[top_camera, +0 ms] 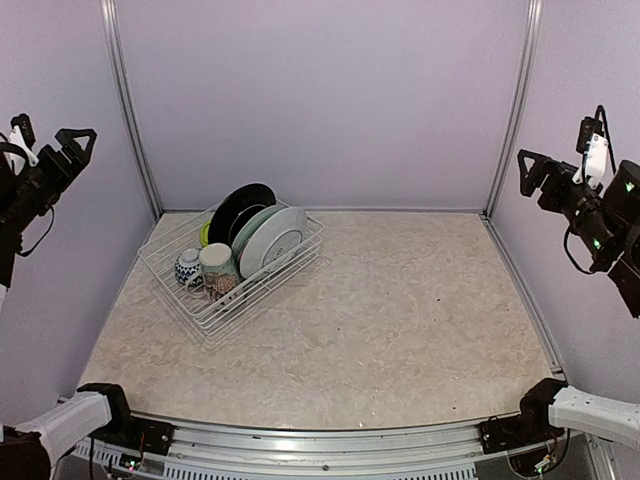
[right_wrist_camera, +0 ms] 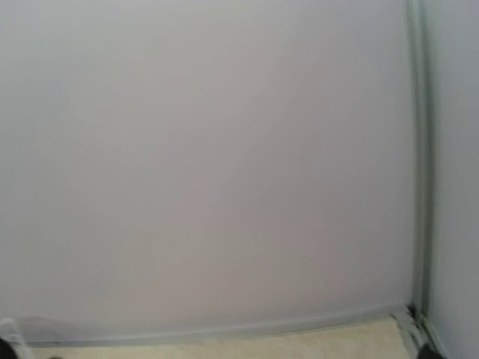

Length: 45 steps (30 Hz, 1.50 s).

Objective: Unload the mixed dishes from the dish rack
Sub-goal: Grab the plate from the dish rack.

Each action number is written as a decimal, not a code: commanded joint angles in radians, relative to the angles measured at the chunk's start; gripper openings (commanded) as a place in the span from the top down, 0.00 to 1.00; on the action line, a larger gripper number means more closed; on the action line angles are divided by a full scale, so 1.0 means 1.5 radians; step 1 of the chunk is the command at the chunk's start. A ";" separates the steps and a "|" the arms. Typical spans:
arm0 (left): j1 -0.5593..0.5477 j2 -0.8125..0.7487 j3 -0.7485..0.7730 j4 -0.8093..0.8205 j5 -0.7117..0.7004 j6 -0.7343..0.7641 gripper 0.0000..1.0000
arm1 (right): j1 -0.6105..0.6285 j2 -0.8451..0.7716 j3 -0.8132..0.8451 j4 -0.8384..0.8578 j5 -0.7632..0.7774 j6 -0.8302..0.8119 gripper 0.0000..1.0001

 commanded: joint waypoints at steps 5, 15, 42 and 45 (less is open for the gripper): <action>0.057 0.048 -0.006 -0.037 0.052 -0.059 0.01 | -0.092 0.007 -0.021 -0.123 -0.064 0.061 0.00; 0.078 0.119 -0.006 -0.079 0.077 -0.131 0.01 | -0.138 0.088 -0.035 -0.229 -0.102 0.078 0.00; -0.333 0.421 0.182 -0.198 0.117 0.102 0.11 | -0.148 0.215 -0.081 -0.250 -0.200 0.106 0.00; -0.368 0.489 0.237 -0.244 0.108 0.136 0.16 | -0.149 0.206 -0.090 -0.228 -0.253 0.096 0.00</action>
